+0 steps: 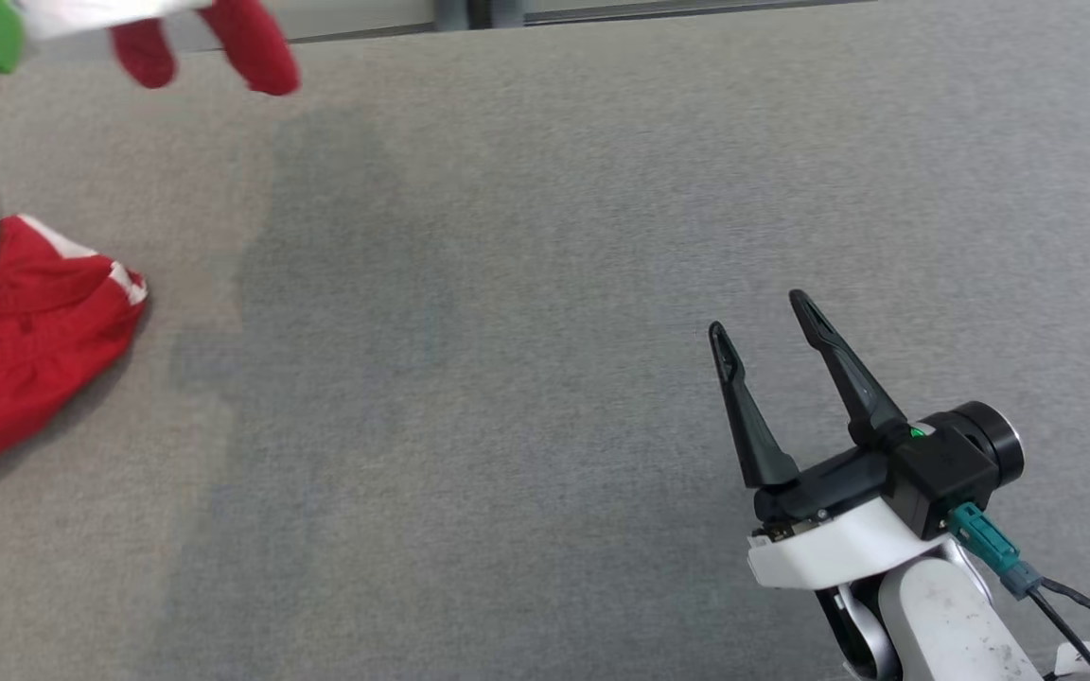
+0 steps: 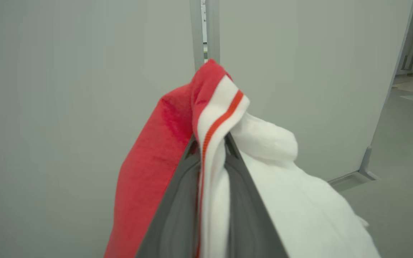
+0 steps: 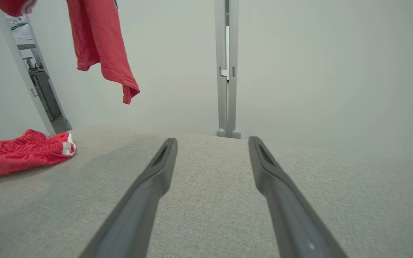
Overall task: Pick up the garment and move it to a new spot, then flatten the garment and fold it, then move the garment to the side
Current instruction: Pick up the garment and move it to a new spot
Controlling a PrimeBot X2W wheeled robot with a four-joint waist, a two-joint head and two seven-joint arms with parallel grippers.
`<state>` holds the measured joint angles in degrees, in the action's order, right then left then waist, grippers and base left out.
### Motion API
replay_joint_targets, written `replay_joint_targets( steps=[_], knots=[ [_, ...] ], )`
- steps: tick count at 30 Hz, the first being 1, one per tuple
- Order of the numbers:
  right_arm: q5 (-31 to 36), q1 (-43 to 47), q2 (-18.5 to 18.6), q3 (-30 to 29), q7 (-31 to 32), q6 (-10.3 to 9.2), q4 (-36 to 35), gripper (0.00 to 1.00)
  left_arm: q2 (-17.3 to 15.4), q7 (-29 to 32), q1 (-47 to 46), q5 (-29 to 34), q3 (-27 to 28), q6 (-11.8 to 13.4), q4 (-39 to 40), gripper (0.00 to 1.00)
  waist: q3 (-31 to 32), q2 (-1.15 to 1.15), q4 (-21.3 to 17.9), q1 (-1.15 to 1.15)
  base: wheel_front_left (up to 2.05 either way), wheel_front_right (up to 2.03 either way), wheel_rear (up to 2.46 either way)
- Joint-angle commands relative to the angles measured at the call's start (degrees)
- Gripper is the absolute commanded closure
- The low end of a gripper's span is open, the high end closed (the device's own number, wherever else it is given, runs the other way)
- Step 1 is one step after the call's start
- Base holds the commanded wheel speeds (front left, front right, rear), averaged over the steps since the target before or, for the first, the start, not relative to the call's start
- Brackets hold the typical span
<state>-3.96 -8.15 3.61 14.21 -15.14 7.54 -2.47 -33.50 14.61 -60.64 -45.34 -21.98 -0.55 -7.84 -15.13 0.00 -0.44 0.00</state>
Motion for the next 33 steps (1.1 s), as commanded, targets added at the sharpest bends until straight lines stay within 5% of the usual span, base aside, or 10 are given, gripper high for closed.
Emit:
replay_joint_targets(
  steps=[1,15,20,27,29,33],
  knots=[
    [-0.55,0.99,-0.30,0.30,-0.02,-0.10,0.04,0.00,1.23,0.47,0.24,0.15,-0.83,0.60,0.89,1.00,5.97,0.00,-9.51,0.00,0.00,0.00,0.00],
    [-4.26,0.86,-0.75,0.10,-0.02,-0.10,-1.08,0.00,14.14,-4.12,4.86,4.89,-12.47,2.05,-1.69,1.00,3.71,0.00,-23.49,0.00,0.00,0.00,0.00],
    [-4.55,0.41,-0.76,-0.51,-0.02,-0.10,-1.39,0.00,15.03,-10.04,12.66,8.83,-17.24,2.10,-6.92,1.00,1.21,0.00,-23.85,0.00,0.00,0.00,0.00],
    [-2.84,-0.27,-0.74,-0.50,-0.02,-0.10,-0.77,0.00,19.63,-20.70,19.25,11.52,-22.09,0.03,-21.59,0.99,-0.59,0.00,-19.61,0.00,0.00,0.00,0.00],
    [-2.29,-0.74,-0.73,-0.21,-0.02,-0.10,-0.57,0.00,21.32,-24.84,19.61,12.23,-22.03,0.69,-25.42,0.00,-0.38,0.00,-18.05,0.00,0.00,0.00,0.00],
    [-1.15,-0.56,-0.71,0.29,-0.02,-0.10,-0.11,0.00,23.83,-29.21,20.69,12.53,-20.08,2.65,-29.97,0.00,1.54,0.00,-14.38,0.00,0.00,0.00,0.00]
  ],
)
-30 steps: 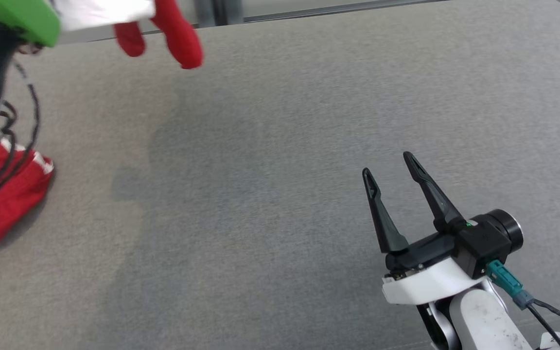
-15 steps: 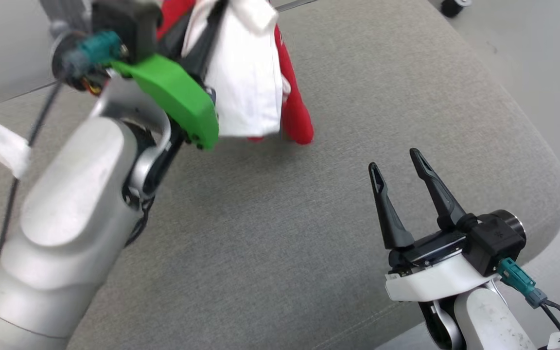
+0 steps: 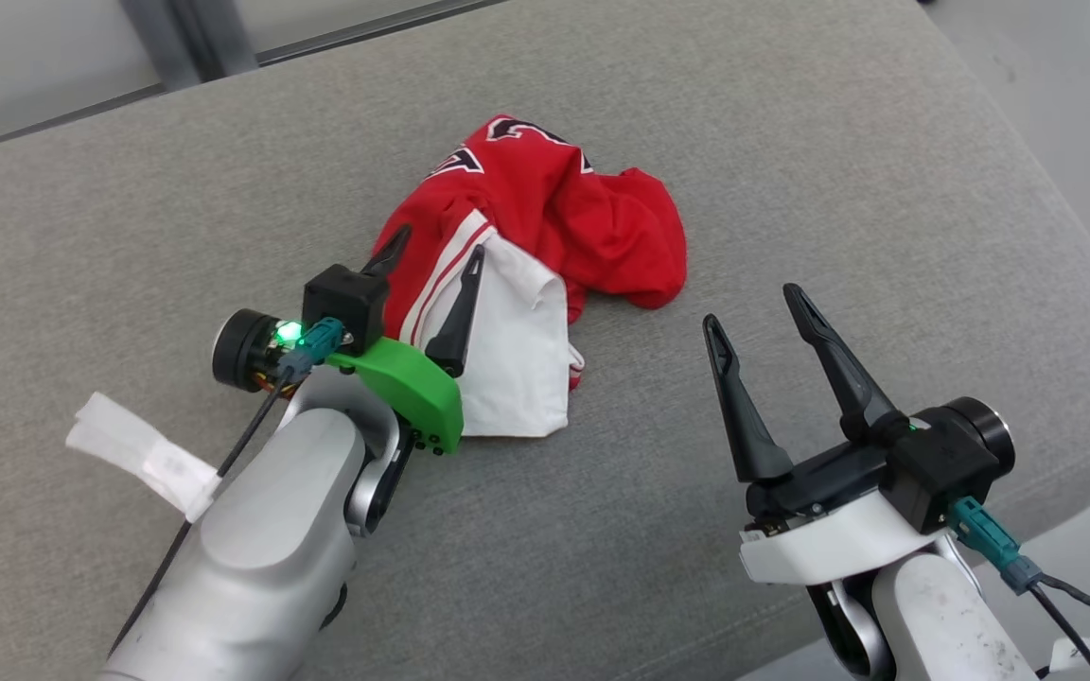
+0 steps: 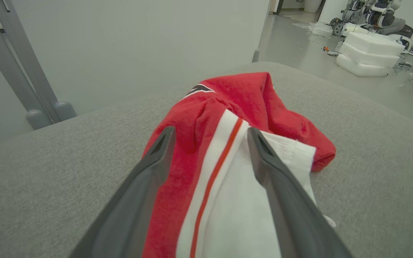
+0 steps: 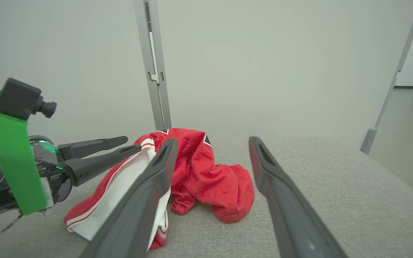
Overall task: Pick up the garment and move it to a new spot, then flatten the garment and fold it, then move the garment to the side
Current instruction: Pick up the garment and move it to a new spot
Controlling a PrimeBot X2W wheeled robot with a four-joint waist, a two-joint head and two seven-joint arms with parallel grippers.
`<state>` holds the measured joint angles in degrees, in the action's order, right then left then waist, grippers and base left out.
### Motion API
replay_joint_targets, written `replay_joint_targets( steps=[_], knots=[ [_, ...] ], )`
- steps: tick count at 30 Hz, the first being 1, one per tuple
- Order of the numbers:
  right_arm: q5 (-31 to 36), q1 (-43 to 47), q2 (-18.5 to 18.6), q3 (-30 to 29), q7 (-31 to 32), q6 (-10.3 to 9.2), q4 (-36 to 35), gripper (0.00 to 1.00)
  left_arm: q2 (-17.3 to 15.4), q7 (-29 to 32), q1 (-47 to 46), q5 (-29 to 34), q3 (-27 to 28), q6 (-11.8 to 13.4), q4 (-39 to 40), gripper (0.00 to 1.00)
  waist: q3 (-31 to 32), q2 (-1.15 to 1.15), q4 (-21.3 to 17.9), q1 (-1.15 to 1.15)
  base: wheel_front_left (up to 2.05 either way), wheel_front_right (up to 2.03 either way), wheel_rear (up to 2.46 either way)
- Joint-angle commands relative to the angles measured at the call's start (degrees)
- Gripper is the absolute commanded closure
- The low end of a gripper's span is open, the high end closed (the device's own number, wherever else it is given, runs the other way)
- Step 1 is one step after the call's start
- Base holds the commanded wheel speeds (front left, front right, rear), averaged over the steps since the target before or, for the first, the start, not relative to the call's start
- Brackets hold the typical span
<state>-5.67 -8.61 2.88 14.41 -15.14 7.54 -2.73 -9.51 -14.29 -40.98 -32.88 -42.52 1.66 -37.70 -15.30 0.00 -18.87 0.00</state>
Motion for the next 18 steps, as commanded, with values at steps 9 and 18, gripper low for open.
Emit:
replay_joint_targets(
  steps=[9,18],
  knots=[
    [1.49,3.08,0.12,0.58,-0.02,-0.10,2.62,0.00,1.36,-0.85,18.82,6.33,16.53,3.47,15.36,0.00,8.42,0.00,12.73,0.00,0.00,0.00,0.00],
    [1.51,5.61,0.05,-1.16,-0.02,-0.10,4.85,0.00,5.86,-0.86,39.18,15.10,30.43,0.69,29.95,0.00,13.17,0.00,18.01,0.00,0.00,0.00,0.00]
  ],
)
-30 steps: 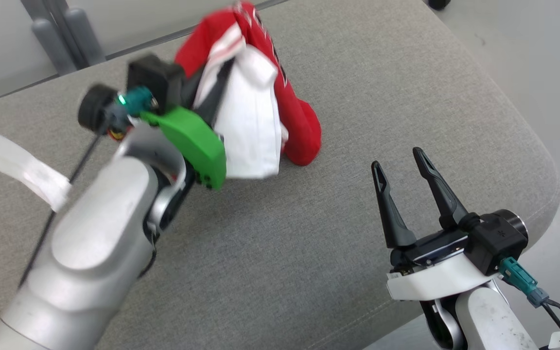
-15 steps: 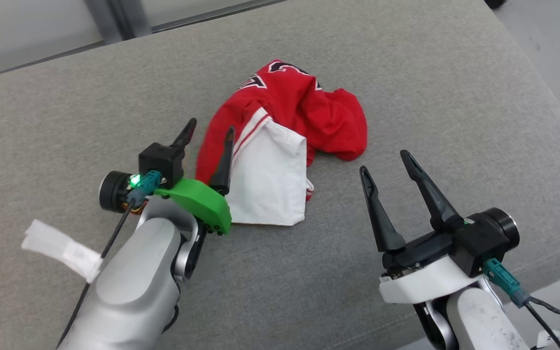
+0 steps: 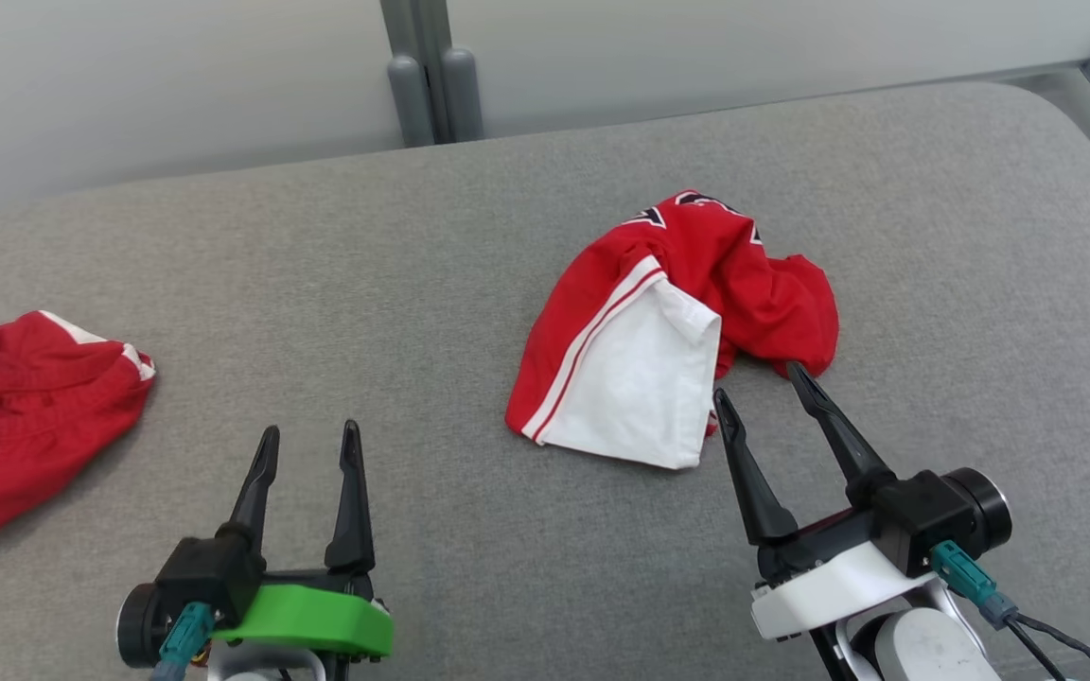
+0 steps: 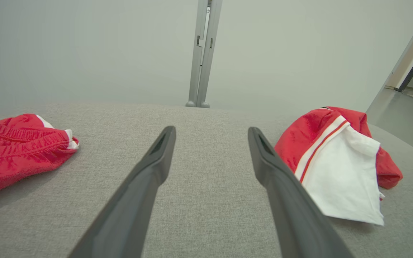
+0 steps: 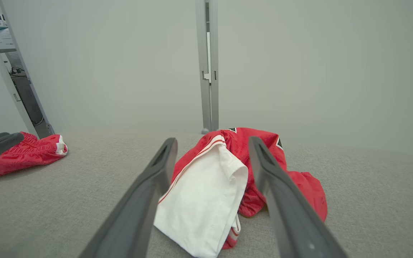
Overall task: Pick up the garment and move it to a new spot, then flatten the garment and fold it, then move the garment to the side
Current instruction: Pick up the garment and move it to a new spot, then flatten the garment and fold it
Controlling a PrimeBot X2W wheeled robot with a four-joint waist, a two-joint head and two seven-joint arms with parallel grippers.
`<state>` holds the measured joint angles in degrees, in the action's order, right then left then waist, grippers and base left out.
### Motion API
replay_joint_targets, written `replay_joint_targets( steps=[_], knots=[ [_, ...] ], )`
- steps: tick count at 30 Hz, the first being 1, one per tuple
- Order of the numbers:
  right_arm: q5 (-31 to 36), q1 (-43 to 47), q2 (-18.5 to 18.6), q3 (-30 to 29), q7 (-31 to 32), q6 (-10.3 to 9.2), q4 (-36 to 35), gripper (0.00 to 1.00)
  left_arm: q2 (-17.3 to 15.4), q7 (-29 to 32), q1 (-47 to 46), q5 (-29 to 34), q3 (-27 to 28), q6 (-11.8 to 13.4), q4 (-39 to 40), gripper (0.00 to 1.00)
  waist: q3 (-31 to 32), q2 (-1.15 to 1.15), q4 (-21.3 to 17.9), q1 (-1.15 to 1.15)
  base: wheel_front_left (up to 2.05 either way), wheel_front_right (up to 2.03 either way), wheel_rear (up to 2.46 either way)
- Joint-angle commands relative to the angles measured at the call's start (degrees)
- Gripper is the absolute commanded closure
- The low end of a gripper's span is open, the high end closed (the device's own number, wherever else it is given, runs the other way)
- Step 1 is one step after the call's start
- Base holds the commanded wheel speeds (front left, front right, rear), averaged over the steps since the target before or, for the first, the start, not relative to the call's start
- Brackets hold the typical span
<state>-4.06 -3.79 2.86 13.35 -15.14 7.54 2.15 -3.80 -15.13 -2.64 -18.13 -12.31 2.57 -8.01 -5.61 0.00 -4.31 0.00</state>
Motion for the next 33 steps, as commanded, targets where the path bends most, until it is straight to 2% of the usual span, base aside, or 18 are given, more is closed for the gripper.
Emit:
replay_joint_targets(
  steps=[1,5,10,17,33],
  knots=[
    [-0.14,0.97,0.07,-0.25,-0.02,-0.10,-0.17,0.00,0.35,-0.02,1.80,1.02,1.02,-0.50,1.24,0.00,3.66,0.00,3.66,0.00,0.00,0.00,0.00],
    [0.67,1.84,0.07,-1.14,-0.02,-0.10,-0.56,0.00,0.81,-0.02,5.29,3.90,3.15,-1.46,4.20,0.00,4.20,0.00,4.23,0.00,0.00,0.00,0.00],
    [0.92,3.60,0.07,-4.26,-0.02,-0.10,-1.40,0.00,0.90,-0.02,8.73,3.83,3.39,0.62,7.25,0.00,5.28,0.00,4.59,0.00,0.00,0.00,0.00],
    [1.32,4.98,0.07,-5.09,-0.02,-0.10,-0.96,0.00,0.88,-0.02,11.56,7.69,3.28,2.09,10.09,0.00,6.42,0.00,4.01,0.00,0.00,0.00,0.00],
    [0.77,6.24,0.06,-6.27,-0.02,-0.10,1.57,0.00,0.88,-0.03,12.86,9.85,2.47,2.55,11.55,0.00,7.23,0.00,3.97,0.00,0.00,0.00,0.00]
  ],
)
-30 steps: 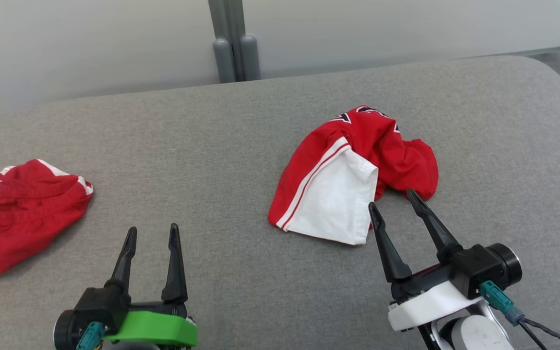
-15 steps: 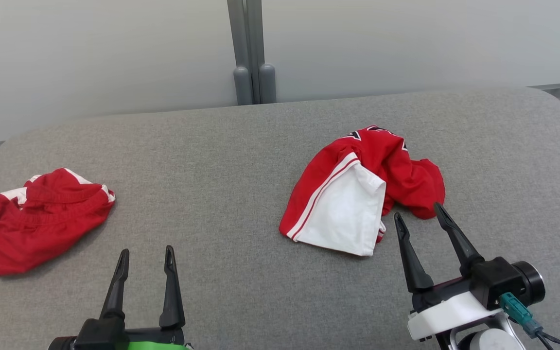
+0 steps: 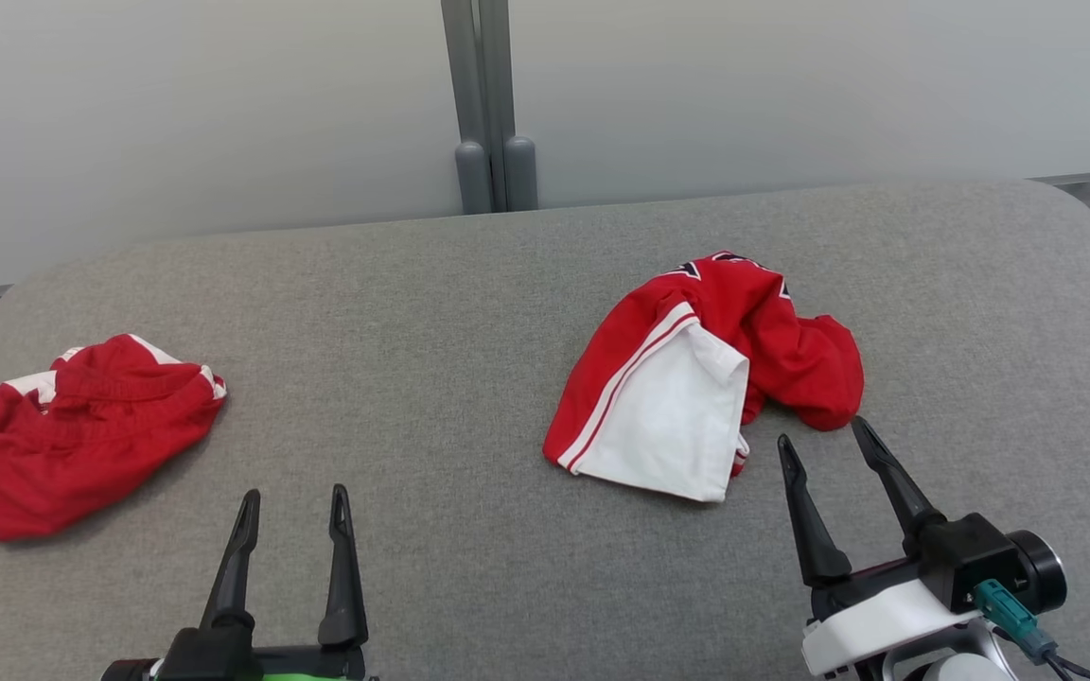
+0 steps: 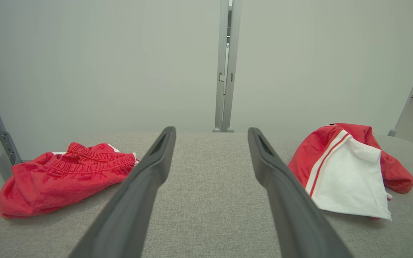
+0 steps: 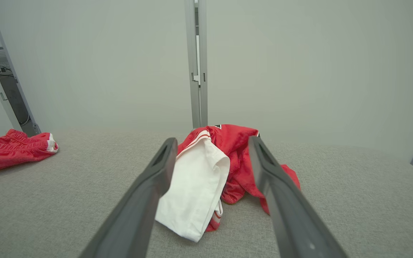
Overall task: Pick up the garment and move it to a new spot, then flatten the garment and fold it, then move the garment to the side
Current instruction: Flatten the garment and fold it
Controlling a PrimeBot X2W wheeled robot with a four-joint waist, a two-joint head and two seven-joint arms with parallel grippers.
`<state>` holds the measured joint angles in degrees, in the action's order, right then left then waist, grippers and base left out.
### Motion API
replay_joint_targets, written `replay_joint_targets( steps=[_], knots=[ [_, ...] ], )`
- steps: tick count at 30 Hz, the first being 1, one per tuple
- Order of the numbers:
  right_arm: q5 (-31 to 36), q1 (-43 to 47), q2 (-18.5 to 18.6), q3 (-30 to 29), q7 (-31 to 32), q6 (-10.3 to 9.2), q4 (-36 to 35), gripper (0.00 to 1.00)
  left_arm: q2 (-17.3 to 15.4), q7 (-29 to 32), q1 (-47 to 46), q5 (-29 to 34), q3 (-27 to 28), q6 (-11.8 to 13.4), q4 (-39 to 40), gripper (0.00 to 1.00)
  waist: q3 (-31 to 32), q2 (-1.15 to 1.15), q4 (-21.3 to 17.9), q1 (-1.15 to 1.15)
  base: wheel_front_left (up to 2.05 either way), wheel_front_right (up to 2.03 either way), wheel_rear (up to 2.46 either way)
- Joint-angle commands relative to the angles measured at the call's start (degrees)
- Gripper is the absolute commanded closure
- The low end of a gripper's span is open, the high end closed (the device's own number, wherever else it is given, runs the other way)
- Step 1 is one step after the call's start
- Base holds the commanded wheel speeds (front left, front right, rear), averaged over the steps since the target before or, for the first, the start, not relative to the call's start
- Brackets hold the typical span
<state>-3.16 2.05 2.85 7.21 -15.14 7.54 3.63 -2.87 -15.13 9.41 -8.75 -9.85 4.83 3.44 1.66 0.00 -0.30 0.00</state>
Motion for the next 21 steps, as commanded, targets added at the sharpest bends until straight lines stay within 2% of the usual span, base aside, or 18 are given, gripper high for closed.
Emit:
replay_joint_targets(
  steps=[1,21],
  knots=[
    [-0.20,0.40,0.08,-0.25,-0.02,-0.10,0.15,0.00,-0.04,-0.03,0.82,0.43,0.05,0.30,0.05,0.00,-0.09,0.00,-0.06,0.00,0.00,0.00,0.00],
    [-0.59,-0.58,0.08,-0.97,-0.02,-0.10,0.35,0.00,-0.04,-0.03,-0.30,0.46,-0.31,0.48,-1.08,0.00,-0.83,0.00,-0.79,0.00,0.00,0.00,0.00]
  ],
)
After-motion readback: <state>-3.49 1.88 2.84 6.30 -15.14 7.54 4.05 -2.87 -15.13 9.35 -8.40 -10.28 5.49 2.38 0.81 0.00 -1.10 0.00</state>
